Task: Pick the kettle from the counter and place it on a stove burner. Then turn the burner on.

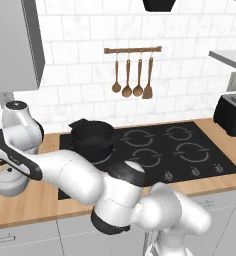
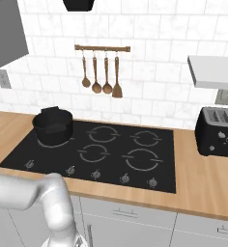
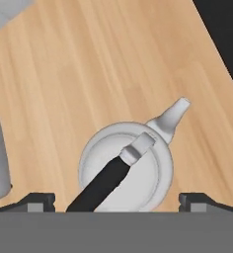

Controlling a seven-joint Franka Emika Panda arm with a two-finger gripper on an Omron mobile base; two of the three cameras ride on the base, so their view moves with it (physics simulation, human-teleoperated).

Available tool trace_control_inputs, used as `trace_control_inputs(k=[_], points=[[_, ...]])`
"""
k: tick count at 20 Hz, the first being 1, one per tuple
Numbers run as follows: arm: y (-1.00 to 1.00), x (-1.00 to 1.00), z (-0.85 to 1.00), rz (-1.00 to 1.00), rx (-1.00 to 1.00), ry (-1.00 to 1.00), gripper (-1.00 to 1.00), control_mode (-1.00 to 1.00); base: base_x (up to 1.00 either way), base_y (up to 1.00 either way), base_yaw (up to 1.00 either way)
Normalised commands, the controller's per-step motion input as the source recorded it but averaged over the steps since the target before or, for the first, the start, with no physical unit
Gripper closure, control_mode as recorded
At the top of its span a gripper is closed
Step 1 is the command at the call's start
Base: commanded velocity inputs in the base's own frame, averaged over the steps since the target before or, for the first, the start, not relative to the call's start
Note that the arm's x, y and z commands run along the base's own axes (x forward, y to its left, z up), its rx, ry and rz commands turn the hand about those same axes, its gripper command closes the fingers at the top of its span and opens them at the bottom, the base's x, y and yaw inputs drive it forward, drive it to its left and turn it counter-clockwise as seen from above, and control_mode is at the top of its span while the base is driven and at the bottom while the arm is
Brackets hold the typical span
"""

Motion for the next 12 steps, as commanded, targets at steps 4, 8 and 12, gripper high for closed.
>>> trace_control_inputs(k=[4,8,12], points=[[0.00,0.00,-0.56,-0.04,0.00,0.00,-1.00,-1.00,0.00,0.00,0.00],[0.00,0.00,-0.61,-0.04,0.00,0.00,-1.00,-1.00,0.00,0.00,0.00],[0.00,0.00,-0.46,-0.04,0.00,0.00,-1.00,-1.00,0.00,0.00,0.00]])
